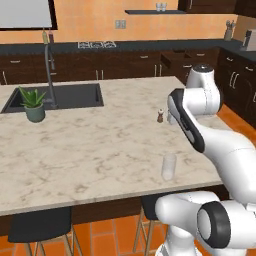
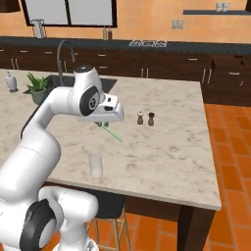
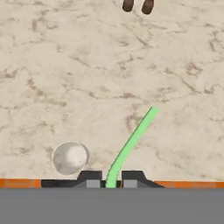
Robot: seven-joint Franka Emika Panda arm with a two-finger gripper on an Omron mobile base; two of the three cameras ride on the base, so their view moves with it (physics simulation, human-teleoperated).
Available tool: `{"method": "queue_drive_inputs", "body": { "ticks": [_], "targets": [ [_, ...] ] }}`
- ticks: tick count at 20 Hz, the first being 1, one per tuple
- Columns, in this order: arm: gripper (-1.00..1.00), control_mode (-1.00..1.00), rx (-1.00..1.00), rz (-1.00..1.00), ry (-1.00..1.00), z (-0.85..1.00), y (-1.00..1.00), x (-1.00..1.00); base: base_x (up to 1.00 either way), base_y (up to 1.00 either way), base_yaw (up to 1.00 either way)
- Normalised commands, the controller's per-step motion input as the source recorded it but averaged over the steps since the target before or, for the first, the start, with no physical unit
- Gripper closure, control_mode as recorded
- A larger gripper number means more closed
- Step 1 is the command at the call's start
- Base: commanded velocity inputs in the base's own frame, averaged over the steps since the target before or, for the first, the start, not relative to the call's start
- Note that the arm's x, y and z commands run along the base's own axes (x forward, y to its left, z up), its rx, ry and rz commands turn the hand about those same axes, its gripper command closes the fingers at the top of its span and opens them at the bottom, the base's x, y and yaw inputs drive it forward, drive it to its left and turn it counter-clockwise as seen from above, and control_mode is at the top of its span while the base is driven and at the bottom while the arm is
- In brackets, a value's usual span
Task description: Take a straw from the drawer in front and place it inside the glass cup on the dining counter.
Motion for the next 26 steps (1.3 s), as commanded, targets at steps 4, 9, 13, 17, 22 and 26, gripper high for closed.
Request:
{"method": "queue_drive_inputs", "body": {
  "ticks": [4, 9, 13, 17, 22, 26],
  "targets": [
    [1.0, -1.0, 0.18, -0.07, -0.14, 0.46, 0.03, -0.15, 0.0, 0.0, 0.0],
    [1.0, -1.0, 0.36, 0.04, -0.29, 0.47, 0.0, -0.57, 0.0, 0.0, 0.0],
    [1.0, -1.0, 0.41, 0.07, -0.29, 0.28, 0.0, -0.27, 0.0, 0.0, 0.0],
    [1.0, -1.0, 0.4, 0.07, -0.22, 0.08, 0.0, 0.04, 0.0, 0.0, 0.0],
    [1.0, -1.0, 0.35, 0.06, -0.11, 0.0, 0.05, 0.11, 0.0, 0.0, 0.0],
    [1.0, -1.0, 0.34, 0.04, -0.05, -0.03, 0.04, 0.23, 0.0, 0.0, 0.0]
  ]
}}
